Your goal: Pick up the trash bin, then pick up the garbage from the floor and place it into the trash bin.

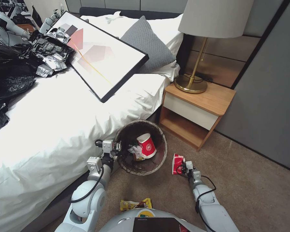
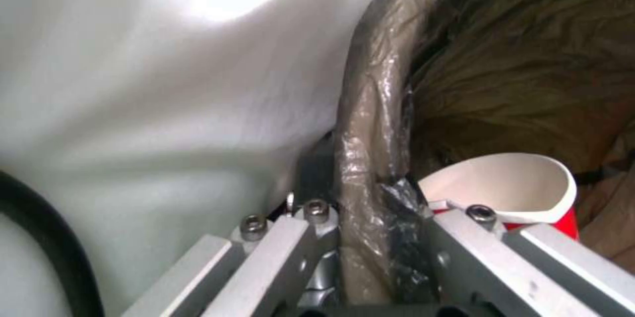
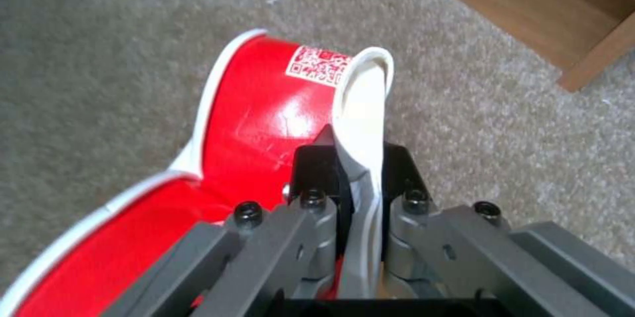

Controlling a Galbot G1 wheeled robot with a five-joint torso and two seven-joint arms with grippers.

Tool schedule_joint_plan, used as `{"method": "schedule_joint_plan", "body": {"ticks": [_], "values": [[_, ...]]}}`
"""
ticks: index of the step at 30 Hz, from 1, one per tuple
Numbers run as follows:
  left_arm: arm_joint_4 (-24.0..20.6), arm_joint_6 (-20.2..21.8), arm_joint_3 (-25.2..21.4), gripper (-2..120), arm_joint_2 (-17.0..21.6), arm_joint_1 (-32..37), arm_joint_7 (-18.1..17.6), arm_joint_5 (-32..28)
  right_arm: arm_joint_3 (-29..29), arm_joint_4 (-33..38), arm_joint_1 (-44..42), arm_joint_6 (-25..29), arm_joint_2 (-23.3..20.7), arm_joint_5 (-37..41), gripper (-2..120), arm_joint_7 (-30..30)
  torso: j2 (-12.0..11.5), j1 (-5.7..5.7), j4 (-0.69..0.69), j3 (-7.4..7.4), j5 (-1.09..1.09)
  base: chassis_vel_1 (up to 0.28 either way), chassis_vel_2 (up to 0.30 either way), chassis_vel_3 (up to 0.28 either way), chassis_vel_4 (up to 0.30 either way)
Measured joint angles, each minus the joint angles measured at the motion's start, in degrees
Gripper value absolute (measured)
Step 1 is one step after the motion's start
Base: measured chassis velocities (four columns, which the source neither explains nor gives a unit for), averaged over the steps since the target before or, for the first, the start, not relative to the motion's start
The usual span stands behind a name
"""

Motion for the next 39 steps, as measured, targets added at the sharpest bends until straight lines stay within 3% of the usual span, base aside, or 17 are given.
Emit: {"method": "schedule_joint_plan", "body": {"ticks": [12, 17, 25, 30, 33, 34, 36, 37, 39], "values": [[0.03, 0.06, -0.02, 0, -0.11, 0.02, -0.03, 0.07, -0.11, 12.7, -5.4, 8.18, 0.33, 0.56, 3, 2.87, 0.0, 0.0, 0.0, 0.0, -0.02, 0.0, 0.0, 0.0, 0.0], [0.29, 0.09, -0.04, 0, -0.19, -0.01, -0.04, 0.08, 0.8, 22.84, -8.08, 14.95, 0.62, 1.97, 3, 3.61, 0.0, 0.0, 0.01, 0.0, -0.03, 0.0, 0.0, 0.0, 0.0], [0.46, 0.1, 0.09, 0, -0.34, 0.03, -0.07, 0.22, 1.91, 36.06, -10.54, 20.95, 0.62, 4.89, 3, 0.84, 0.0, 0.0, 0.0, 0.0, -0.03, 0.0, 0.0, 0.0, 0.0], [0.43, 0.11, 0.09, 0, -0.31, 0.14, -0.08, 0.23, 2.41, 43.3, -11.46, 25.72, 0.54, 7.84, 3, -4.12, 0.0, 0.0, 0.0, 0.0, -0.03, 0.0, 0.0, 0.0, 0.0], [0.43, 0.11, 0.13, 0, -0.31, 0.18, -0.08, 0.25, 1.43, 49.57, -12.77, 29.58, 0.41, 14.71, 3, -11.77, 0.0, 0.0, 0.0, 0.0, -0.02, 0.0, 0.0, 0.0, 0.0], [0.43, 0.11, 0.13, 0, -0.31, 0.18, -0.08, 0.25, 1.43, 49.57, -12.77, 29.58, 0.41, 14.71, 3, -11.77, 0.0, 0.0, 0.0, 0.0, -0.02, 0.0, 0.0, 0.0, 0.0], [0.47, 0.13, 0.26, 0, -0.31, 0.17, -0.08, 0.26, 0.08, 52.89, -14.43, 30.18, 0.2, 20.94, 3, -19.15, 0.0, 0.0, 0.01, 0.0, -0.03, 0.0, 0.0, 0.0, 0.0], [0.47, 0.13, 0.26, 0, -0.31, 0.17, -0.08, 0.26, 0.08, 52.89, -14.43, 30.18, 0.2, 20.94, 3, -19.15, 0.0, 0.0, 0.01, 0.0, -0.03, 0.0, 0.0, 0.0, 0.0], [0.49, 0.16, 0.36, 0, -0.29, 0.15, -0.09, 0.27, -1.31, 54.82, -16.51, 29.69, -0.12, 24.0, 3, -26.01, 0.0, 0.0, 0.0, 0.0, -0.03, 0.0, 0.0, 0.0, 0.0]]}}
